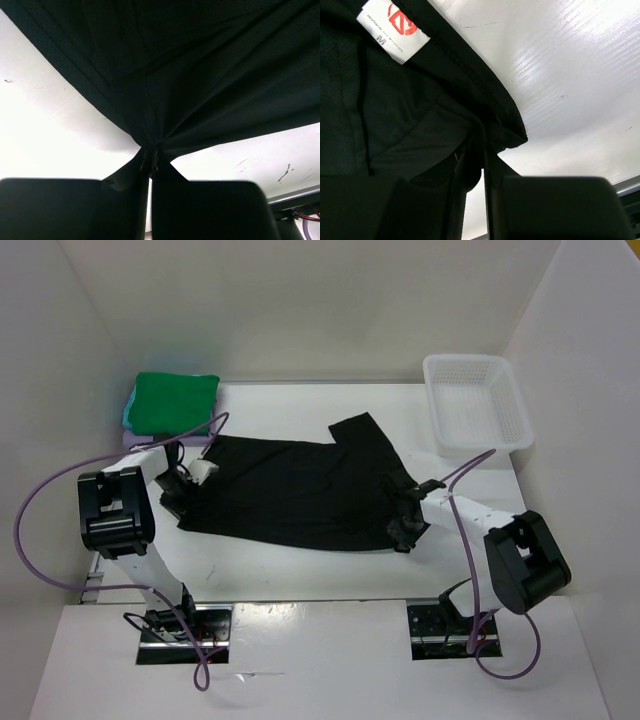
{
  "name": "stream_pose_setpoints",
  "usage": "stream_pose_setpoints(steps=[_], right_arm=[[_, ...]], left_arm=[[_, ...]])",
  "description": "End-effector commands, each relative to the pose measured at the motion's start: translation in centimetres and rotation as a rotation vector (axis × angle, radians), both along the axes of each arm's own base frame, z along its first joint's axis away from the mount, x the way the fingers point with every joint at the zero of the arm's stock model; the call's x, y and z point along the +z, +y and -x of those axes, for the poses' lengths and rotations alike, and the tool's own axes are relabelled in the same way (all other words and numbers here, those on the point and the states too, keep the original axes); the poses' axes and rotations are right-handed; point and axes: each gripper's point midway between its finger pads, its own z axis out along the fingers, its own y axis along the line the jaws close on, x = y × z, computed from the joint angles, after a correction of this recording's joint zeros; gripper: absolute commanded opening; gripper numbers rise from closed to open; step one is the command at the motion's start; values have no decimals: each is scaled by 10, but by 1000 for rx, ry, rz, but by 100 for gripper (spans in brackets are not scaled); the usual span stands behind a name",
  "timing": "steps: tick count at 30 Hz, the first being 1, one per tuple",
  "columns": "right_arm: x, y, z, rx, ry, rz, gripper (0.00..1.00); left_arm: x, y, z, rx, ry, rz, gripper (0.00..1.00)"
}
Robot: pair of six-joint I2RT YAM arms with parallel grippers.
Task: Fold and stack the t-shirts
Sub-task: Fold the flattened tshirt in 1/3 of the way
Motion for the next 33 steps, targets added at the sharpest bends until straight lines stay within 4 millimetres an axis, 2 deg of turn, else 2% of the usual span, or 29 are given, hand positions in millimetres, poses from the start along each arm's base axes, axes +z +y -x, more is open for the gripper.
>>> stream_pose_setpoints(steps=[1, 3, 5, 7, 10, 11, 14, 16, 17, 19, 20, 22, 23, 25, 26, 28, 29, 30, 31, 32, 33], right_arm=[[7, -7, 0, -15, -33, 29, 20], [12, -7, 0, -16, -47, 22, 20], [15, -7, 1, -16, -51, 19, 20], [20, -7, 2, -16, -54, 18, 20], [27, -9, 5, -14, -49, 21, 20], [33, -5, 5, -8, -65, 11, 20], [45, 1, 9, -7, -100, -25, 22], [53, 4, 14, -4, -125, -56, 25], [55, 5, 16, 5, -130, -60, 32], [58, 7, 20, 16, -132, -74, 44], [60, 10, 24, 17, -128, -86, 57], [60, 12, 28, 29, -120, -85, 66], [61, 13, 28, 29, -127, -90, 72], [67, 16, 26, 22, -131, -105, 78], [75, 15, 24, 20, -139, -96, 78], [93, 19, 15, 86, -180, -92, 79], [119, 31, -4, 115, -249, -106, 79], [134, 36, -12, 146, -281, -96, 79], [149, 39, -26, 171, -334, -67, 80], [171, 50, -48, 240, -376, -44, 82], [182, 57, -65, 277, -414, -28, 89]], left_arm=[[-31, -16, 15, -36, 53, 81, 0], [-23, -22, 24, -46, 52, 109, 0], [-9, -23, 23, -71, 19, 115, 0], [4, -25, 35, -85, 14, 114, 0], [21, -18, 48, -108, 3, 56, 0], [25, -17, 57, -108, 20, 49, 0], [38, -2, 64, -121, 6, -49, 0], [43, 4, 70, -149, 6, -97, 0], [41, 2, 78, -150, 34, -90, 0], [43, 4, 85, -163, 62, -94, 14], [42, 4, 92, -164, 88, -97, 26], [38, 9, 98, -179, 119, -121, 54], [38, 8, 100, -179, 119, -121, 62], [39, 14, 107, -206, 138, -151, 75], [40, 14, 109, -216, 132, -152, 86], [52, 30, 103, -192, 103, -171, 92], [59, 36, 95, -175, 69, -173, 95], [68, 43, 83, -148, 26, -178, 100], [95, 58, 57, -97, -82, -204, 100], [102, 59, 40, -66, -129, -168, 100], [115, 63, 20, -32, -198, -161, 100]])
